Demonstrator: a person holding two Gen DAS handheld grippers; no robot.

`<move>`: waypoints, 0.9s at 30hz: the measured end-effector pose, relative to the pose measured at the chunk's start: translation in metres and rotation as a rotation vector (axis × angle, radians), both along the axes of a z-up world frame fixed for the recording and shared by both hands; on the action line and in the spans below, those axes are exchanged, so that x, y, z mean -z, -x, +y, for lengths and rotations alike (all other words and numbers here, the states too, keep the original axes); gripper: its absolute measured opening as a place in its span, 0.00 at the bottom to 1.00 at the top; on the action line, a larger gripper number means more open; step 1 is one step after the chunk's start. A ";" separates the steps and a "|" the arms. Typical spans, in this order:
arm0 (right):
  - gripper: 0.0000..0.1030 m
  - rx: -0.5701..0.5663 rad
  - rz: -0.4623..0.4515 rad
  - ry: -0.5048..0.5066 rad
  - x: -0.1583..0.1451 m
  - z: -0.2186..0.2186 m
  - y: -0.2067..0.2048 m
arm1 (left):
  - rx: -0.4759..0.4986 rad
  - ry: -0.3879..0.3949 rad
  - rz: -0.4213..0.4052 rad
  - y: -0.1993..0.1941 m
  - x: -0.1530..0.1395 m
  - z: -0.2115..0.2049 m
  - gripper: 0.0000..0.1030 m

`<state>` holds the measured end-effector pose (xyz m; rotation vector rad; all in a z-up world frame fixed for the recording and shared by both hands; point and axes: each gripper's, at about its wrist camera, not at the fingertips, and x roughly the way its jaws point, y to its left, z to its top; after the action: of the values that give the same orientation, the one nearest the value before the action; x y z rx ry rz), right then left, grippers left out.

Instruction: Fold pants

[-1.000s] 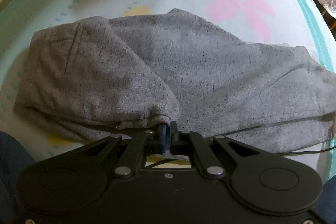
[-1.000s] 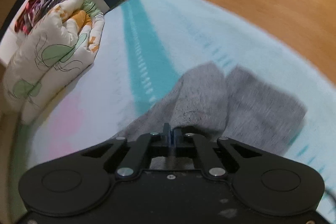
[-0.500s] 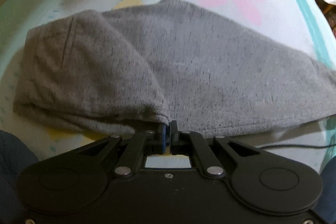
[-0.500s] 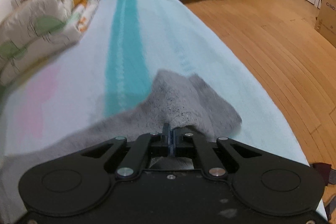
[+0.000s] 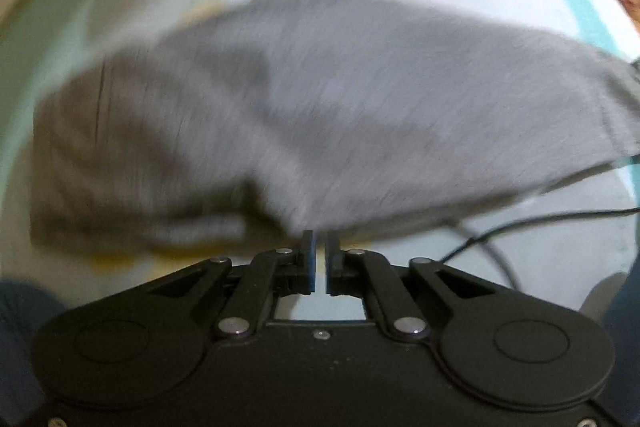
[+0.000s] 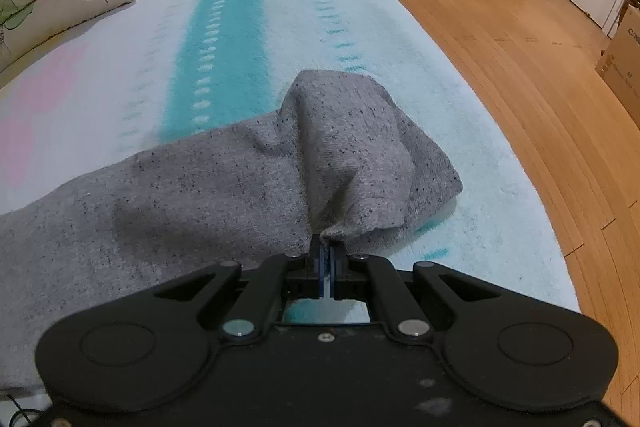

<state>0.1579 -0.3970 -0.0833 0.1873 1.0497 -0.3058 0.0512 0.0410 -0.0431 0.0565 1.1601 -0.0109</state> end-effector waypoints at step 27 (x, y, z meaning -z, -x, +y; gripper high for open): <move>0.25 0.285 -0.211 0.016 -0.048 -0.075 0.024 | 0.126 -0.089 -0.012 -0.079 0.061 -0.064 0.16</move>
<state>0.1341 -0.4716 -0.0349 0.3486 0.8105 -0.5404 0.1301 -0.0226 -0.1041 0.2087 1.1435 -0.0706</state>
